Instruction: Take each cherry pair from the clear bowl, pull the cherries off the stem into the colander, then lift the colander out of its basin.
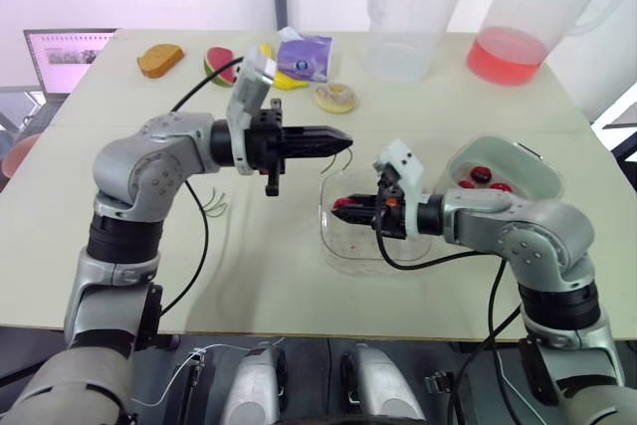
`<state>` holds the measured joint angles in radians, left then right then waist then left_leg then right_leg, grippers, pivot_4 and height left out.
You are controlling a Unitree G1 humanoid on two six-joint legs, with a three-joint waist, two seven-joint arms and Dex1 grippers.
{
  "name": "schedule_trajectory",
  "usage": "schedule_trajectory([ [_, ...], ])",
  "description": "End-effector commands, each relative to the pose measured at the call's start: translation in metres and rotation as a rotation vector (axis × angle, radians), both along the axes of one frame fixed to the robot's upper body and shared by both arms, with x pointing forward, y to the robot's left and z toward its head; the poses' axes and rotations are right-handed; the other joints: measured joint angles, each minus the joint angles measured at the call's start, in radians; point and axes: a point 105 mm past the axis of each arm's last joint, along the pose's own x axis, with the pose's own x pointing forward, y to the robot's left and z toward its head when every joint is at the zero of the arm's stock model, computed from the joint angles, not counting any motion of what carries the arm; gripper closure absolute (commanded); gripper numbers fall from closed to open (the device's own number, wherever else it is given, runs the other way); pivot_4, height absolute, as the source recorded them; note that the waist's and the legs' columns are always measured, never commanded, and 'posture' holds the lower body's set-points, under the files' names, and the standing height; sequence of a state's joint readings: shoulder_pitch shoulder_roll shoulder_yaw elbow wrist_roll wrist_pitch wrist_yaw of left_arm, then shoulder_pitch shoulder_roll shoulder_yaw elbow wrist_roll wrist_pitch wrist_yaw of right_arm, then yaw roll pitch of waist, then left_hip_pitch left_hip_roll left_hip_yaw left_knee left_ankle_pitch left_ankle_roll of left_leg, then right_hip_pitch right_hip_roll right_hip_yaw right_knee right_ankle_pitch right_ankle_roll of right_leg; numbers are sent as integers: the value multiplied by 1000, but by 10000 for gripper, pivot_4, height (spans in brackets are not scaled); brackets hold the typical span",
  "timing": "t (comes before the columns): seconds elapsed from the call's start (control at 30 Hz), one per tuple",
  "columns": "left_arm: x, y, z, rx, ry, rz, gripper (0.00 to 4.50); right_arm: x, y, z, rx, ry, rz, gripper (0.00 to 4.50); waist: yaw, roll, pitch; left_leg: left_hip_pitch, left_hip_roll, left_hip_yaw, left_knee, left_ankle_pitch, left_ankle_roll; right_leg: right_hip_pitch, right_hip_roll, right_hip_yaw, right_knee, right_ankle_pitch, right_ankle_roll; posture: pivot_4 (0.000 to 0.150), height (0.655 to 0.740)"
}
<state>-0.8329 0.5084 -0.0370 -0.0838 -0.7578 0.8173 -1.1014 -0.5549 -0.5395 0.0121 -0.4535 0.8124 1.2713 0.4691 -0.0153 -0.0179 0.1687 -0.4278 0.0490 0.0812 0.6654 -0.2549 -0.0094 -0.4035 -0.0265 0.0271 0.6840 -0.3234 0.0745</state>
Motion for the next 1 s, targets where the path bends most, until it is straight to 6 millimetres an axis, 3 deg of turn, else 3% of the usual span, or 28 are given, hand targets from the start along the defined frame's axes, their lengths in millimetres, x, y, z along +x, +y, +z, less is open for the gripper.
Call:
schedule_trajectory([
  [0.03,-6,-1,13,-23,-56,-17,45000,-5,-14,24,25,-88,-32,39156,3,0,0,0,0,0,0,0,0,0,0,0,0,0,0,1500,7400],
  [0.13,-7,0,13,-22,-53,-14,45000,-2,-43,37,31,-137,-154,39156,4,0,0,0,0,0,0,0,0,0,-1,0,0,0,0,1500,7400],
  [0.33,-7,1,10,-20,-45,-11,45000,12,-150,50,-56,-194,-635,39156,3,0,0,0,-1,0,0,0,0,0,-1,0,0,0,0,1500,7400],
  [0.43,-8,1,9,-20,-41,-13,45000,14,-180,49,-85,-172,-776,39156,-4,0,0,0,0,0,0,0,0,0,0,1,0,0,0,1500,7400],
  [0.57,-9,0,8,-21,-38,-14,45000,14,-203,30,-147,-81,-881,39156,-2,0,0,1,0,0,-1,1,-1,0,1,2,0,0,0,1500,7400],
  [0.7,-9,0,8,-18,-40,-12,45000,10,-203,8,-237,18,-838,39156,2,0,0,0,-1,1,-1,0,-1,0,1,2,0,0,0,1500,7400],
  [1.0,-8,2,7,-15,-39,-2,45000,12,-219,-8,-348,74,-854,39156,1,0,0,0,-1,1,-1,0,0,0,1,2,0,0,0,1500,7400],
])
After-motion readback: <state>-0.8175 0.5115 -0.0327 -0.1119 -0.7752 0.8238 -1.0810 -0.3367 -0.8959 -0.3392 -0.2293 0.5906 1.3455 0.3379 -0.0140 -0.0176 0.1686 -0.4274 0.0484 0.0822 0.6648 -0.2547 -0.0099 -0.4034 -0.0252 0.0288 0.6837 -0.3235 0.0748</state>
